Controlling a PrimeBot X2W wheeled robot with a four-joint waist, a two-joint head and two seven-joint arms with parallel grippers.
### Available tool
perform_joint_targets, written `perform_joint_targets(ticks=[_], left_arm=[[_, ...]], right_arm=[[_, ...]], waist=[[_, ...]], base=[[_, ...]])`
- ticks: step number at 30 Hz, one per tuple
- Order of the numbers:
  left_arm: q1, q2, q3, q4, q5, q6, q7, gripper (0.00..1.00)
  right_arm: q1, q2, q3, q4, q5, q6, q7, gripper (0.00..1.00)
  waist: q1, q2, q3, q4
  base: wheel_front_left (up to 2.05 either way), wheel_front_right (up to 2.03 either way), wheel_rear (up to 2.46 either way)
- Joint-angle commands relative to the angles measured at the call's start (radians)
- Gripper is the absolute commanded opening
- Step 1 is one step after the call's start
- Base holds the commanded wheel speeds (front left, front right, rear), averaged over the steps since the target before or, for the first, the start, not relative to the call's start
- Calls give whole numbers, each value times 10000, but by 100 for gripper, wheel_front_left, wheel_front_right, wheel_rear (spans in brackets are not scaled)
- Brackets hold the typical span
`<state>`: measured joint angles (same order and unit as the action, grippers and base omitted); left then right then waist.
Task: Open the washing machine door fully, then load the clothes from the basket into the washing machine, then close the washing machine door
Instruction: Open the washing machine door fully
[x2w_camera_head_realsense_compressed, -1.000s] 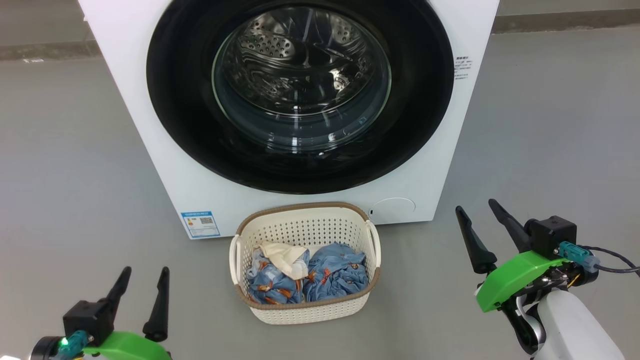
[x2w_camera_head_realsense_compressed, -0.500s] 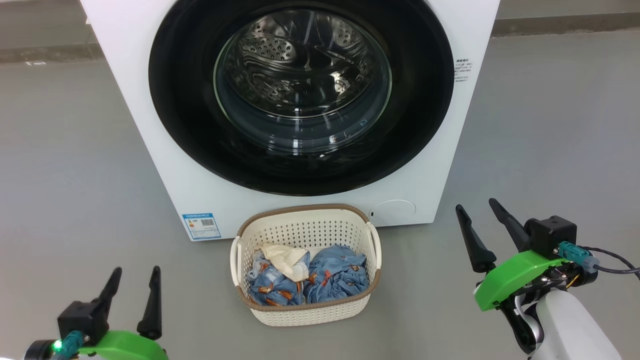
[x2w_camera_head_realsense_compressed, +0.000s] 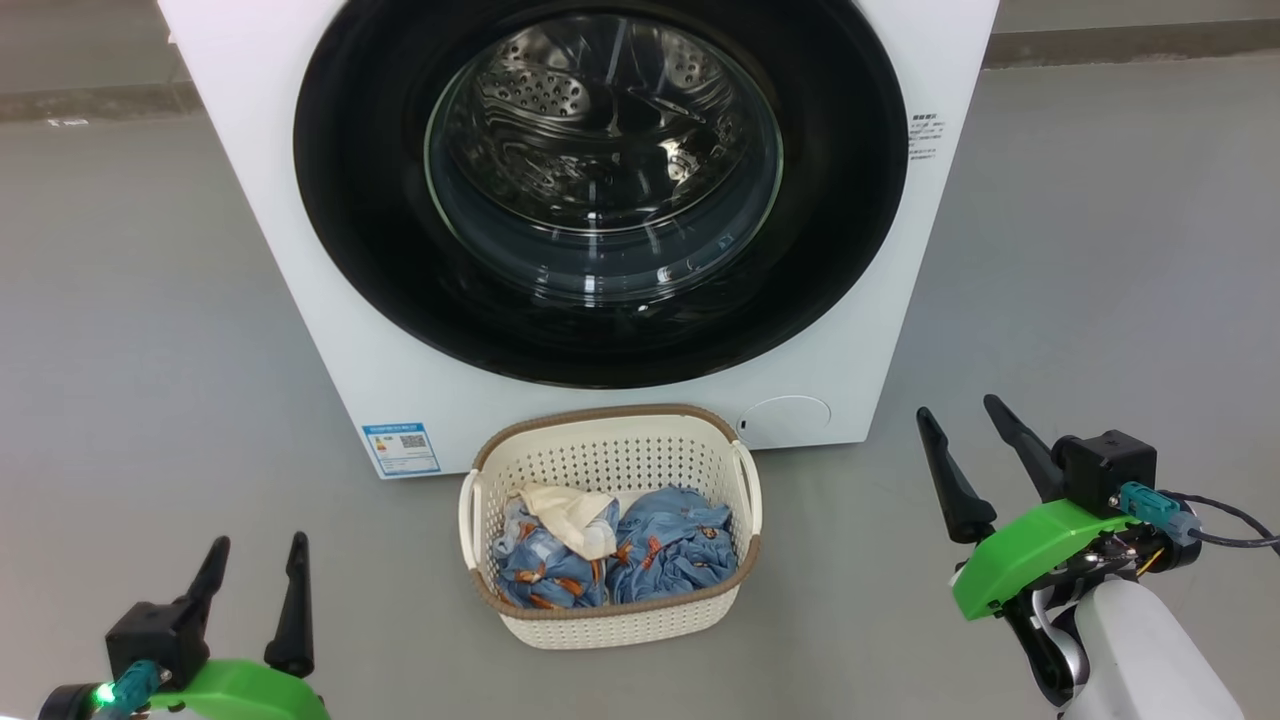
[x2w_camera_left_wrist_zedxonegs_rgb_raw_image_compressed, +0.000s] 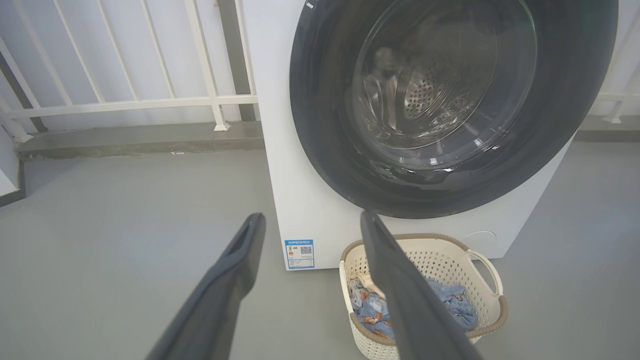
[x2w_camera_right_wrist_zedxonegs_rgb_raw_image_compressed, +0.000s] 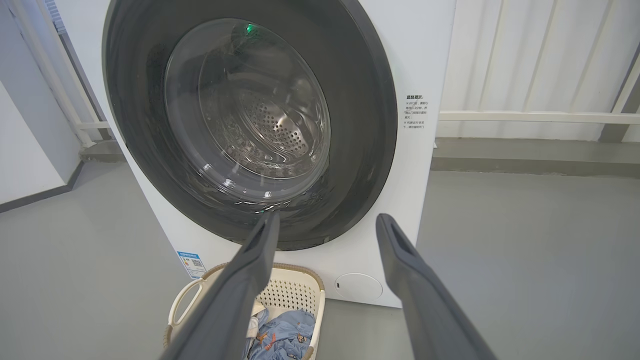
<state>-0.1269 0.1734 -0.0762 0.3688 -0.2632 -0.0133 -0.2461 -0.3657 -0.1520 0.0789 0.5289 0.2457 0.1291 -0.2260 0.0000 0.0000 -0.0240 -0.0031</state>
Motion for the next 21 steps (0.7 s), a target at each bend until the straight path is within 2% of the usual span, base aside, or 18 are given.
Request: perform_joint_targets(ticks=[1, 21], left_arm=[[-446, 300, 344, -173, -57, 36, -32, 100], [-623, 427, 323, 45, -181, 65, -109, 100]], right_arm=[[-48, 67, 137, -280, -73, 16, -23, 100], [-89, 184, -171, -261, -184, 16, -37, 100]], waist=[[0, 0, 1, -3], [0, 0, 127, -28]], base=[[0, 0, 0], [0, 0, 0]])
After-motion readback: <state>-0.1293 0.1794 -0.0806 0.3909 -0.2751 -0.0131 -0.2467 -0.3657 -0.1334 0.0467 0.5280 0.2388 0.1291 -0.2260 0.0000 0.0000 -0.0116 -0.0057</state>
